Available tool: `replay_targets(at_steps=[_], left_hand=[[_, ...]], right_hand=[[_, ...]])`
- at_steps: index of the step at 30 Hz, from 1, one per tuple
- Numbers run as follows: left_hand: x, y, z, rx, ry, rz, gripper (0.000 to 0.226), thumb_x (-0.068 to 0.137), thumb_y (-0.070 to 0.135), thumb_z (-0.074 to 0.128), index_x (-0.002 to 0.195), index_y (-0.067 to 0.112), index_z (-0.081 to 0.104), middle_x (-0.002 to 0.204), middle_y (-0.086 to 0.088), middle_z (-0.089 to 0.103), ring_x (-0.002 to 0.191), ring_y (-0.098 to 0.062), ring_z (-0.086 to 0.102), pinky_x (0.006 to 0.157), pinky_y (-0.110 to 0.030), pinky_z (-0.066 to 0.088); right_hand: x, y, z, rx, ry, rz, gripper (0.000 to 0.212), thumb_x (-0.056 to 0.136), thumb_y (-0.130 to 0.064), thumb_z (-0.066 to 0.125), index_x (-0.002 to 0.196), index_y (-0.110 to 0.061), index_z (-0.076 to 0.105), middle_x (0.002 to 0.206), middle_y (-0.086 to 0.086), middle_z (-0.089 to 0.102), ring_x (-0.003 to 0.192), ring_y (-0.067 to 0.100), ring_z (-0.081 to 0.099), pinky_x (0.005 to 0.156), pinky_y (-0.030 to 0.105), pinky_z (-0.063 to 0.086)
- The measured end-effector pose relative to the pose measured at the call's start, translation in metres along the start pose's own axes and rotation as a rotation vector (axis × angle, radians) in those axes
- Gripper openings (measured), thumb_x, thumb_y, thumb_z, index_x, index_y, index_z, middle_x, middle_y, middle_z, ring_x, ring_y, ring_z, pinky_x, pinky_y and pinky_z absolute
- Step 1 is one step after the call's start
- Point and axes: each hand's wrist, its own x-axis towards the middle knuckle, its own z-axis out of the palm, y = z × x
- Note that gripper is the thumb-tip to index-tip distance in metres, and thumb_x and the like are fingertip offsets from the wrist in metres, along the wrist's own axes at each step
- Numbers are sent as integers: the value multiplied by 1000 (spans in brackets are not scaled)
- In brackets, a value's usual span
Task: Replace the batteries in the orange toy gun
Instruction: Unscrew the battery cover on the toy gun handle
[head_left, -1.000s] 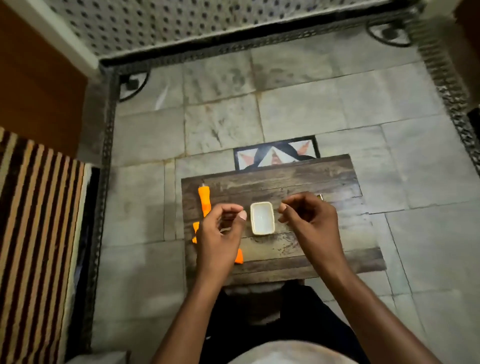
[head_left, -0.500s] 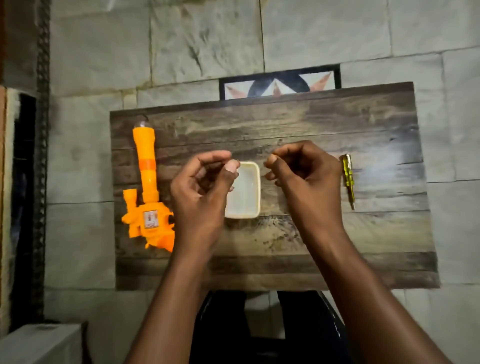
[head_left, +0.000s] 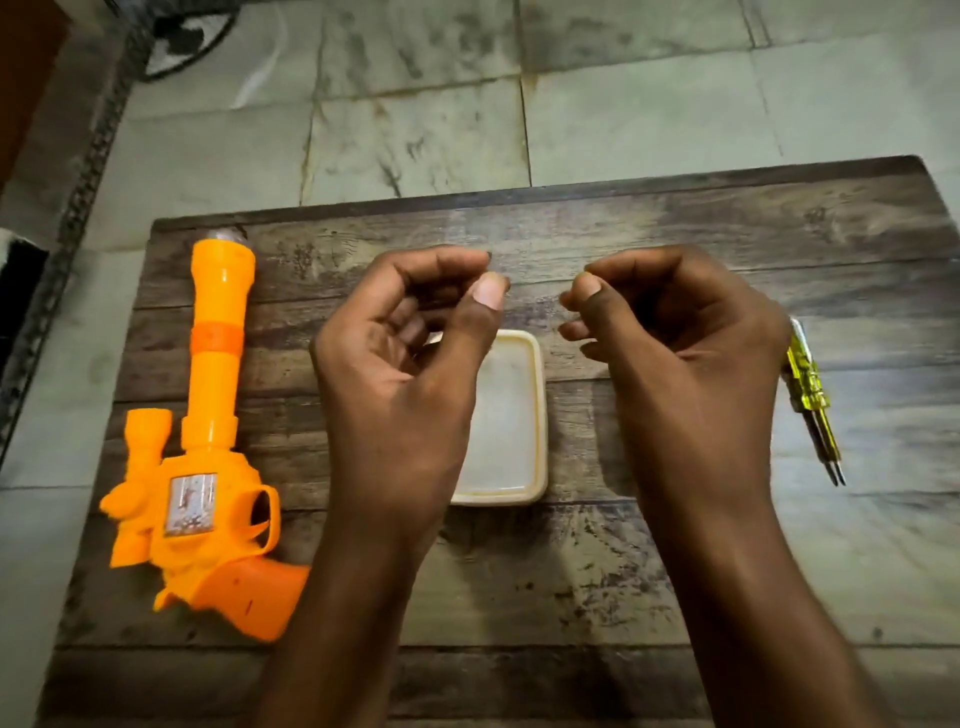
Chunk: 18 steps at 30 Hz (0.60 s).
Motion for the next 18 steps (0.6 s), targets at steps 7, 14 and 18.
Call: replay_targets(at_steps=[7, 14, 18], left_hand=[[-23, -11, -5, -17, 1, 121, 9, 93, 16, 71, 102, 17, 72, 100, -7, 77, 93, -26, 75, 79, -41, 60], [-109, 20, -30, -30, -5, 214, 9, 91, 16, 71, 97, 23, 73, 94, -6, 78, 89, -24, 75, 74, -36, 61], [-165, 10, -42, 102, -37, 121, 7, 89, 19, 73, 93, 24, 73, 90, -1, 78, 84, -21, 75, 79, -44, 62]], right_hand=[[-33, 9, -8, 47, -23, -129, 1, 92, -7, 73, 92, -8, 73, 83, 7, 76, 75, 22, 75, 67, 30, 59], [-108, -29, -53, 1, -3, -286, 1, 93, -10, 73, 92, -11, 73, 83, 4, 76, 77, 21, 75, 71, 38, 62], [-156, -40, -89, -61, 3, -256, 3, 91, -10, 74, 89, -11, 72, 80, 2, 75, 72, 14, 75, 70, 38, 62]])
